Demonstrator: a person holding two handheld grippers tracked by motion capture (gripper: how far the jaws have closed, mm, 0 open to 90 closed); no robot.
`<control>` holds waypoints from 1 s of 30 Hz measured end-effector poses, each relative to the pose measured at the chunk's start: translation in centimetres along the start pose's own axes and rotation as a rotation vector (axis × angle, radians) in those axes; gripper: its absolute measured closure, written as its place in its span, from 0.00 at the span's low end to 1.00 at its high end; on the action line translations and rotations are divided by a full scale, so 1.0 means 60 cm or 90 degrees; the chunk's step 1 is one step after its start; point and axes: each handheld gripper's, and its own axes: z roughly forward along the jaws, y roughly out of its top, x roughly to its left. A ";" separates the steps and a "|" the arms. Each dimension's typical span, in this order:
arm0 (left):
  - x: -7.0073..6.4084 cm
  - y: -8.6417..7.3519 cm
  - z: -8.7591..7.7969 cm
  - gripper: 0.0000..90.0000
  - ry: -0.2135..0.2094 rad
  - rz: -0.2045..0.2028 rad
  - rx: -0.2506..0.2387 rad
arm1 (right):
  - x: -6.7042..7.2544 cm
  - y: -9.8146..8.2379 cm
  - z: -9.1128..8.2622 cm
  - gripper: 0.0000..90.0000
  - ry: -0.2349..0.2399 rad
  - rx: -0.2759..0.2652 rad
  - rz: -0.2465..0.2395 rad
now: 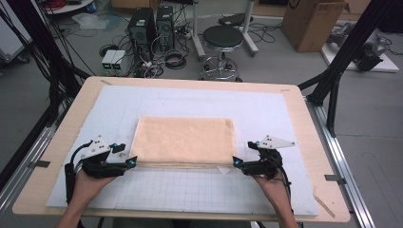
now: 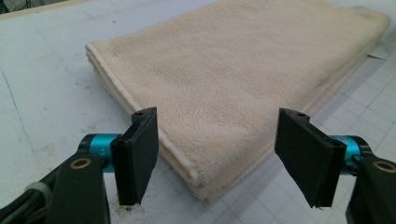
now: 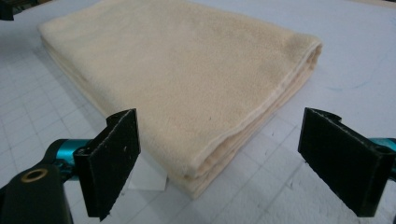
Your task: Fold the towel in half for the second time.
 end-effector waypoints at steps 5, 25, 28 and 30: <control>-0.008 -0.008 -0.008 0.34 0.000 0.001 0.001 | 0.004 -0.013 -0.015 0.14 -0.002 0.000 -0.001; -0.032 -0.033 -0.034 0.31 0.005 0.007 0.000 | 0.016 -0.042 -0.040 0.14 -0.003 0.008 0.006; -0.032 -0.035 -0.038 0.31 0.006 0.001 -0.003 | 0.017 -0.047 -0.044 0.14 -0.004 0.010 0.007; -0.032 -0.037 -0.041 0.31 0.006 0.000 -0.004 | 0.017 -0.050 -0.046 0.14 -0.005 0.011 0.006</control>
